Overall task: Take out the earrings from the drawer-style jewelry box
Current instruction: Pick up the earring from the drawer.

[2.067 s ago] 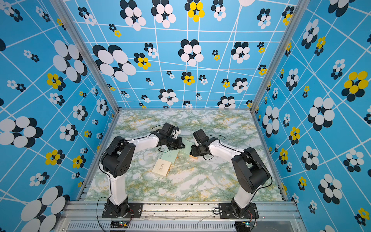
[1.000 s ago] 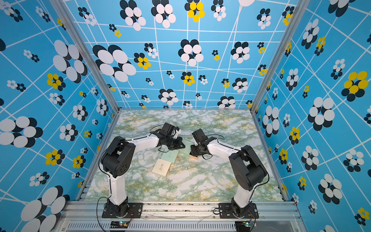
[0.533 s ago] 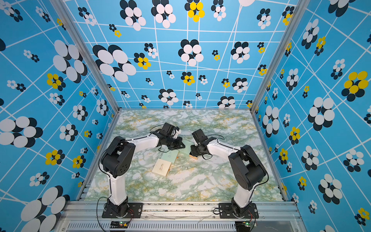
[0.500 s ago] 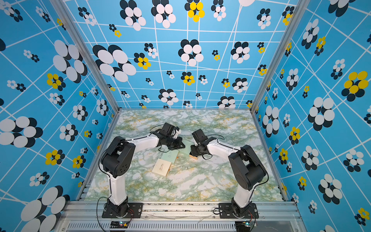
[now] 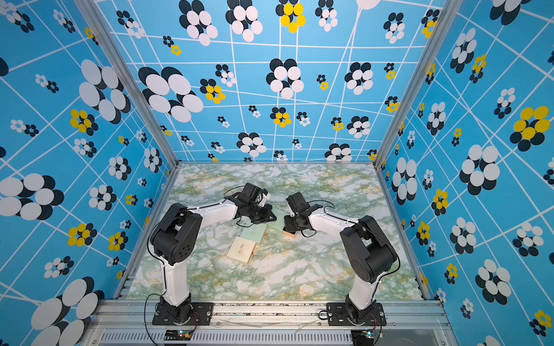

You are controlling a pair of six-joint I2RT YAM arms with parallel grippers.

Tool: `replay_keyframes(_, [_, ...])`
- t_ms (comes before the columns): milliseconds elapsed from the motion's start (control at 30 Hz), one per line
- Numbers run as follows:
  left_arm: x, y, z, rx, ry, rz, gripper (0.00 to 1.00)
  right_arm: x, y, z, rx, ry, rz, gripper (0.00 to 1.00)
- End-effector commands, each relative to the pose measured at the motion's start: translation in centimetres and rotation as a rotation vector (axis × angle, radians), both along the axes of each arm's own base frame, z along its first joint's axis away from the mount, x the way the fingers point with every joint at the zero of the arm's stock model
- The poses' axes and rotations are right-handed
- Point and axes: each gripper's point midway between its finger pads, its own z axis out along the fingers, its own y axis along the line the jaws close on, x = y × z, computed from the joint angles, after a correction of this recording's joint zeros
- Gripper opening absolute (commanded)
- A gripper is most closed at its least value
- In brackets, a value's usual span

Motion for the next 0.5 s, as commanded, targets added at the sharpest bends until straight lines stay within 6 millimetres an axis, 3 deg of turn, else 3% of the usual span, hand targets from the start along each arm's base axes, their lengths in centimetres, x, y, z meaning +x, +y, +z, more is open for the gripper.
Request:
replay_keyframes(0, [-2.19,2.90,-4.42,0.137,0.122,0.029,0.00,-0.39,-0.02,-0.71,-0.018,0.019,-0.010,0.19])
replay_keyframes(467, [-2.19,3.01,-4.52,0.138,0.123,0.031,0.00,-1.20,-0.55,-0.72,-0.028,0.030,-0.006,0.19])
